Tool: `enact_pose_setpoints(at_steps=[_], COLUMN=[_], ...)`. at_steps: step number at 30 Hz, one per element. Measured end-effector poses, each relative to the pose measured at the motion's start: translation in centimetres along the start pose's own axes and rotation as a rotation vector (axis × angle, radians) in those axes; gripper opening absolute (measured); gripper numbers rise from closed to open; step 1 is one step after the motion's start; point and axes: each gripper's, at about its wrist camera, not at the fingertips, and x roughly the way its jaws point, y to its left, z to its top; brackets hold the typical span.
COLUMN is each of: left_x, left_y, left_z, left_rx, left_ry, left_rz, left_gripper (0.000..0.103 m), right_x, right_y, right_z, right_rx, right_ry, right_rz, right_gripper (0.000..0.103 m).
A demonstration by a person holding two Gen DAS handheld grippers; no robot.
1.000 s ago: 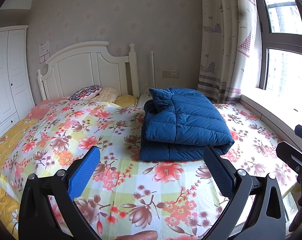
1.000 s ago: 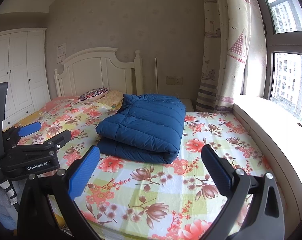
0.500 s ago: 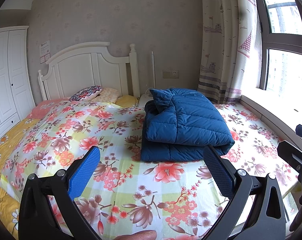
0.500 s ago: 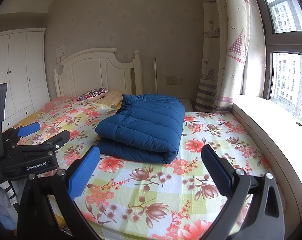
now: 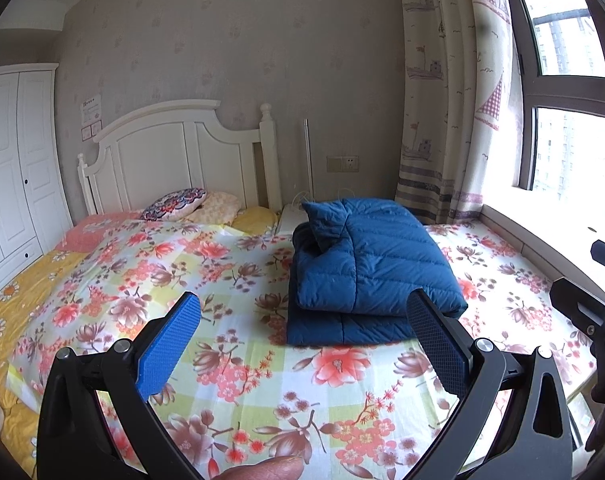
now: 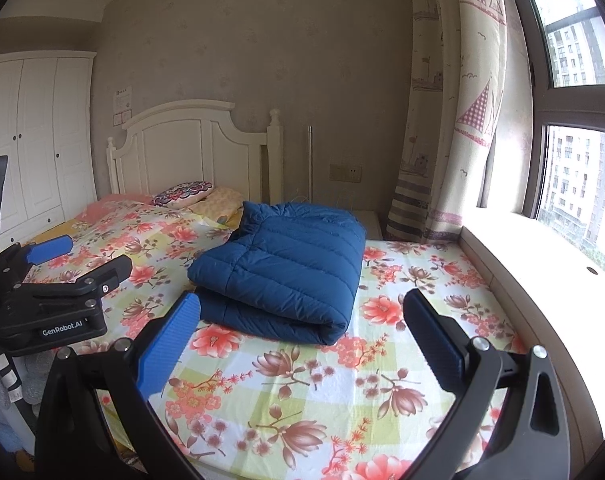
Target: Fold large clothes
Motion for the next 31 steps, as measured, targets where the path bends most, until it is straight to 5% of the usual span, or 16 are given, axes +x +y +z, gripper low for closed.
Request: enact_pose_setpoints(at_steps=[14,23,31], left_x=[1.6,6.0,12.9], left_y=[-0.7,-0.7,1.6], left_z=[1.4,2.3,0.9], left_rx=[0.022,-0.012,-0.047], left_ry=[-0.005,-0.009,0.18], left_rz=[-0.01,0.004,-0.016], left_gripper=[0.099,0.099,0.099], right_x=[1.8,5.5,11.0], right_y=[0.3,-0.9,-3.3], right_z=[1.7,2.4,1.4], right_rx=[-0.014,0.023,0.074], right_ry=[0.004,0.042,0.146], right_rz=[-0.009,-0.006,-0.016], right_gripper=[0.101,0.101,0.101])
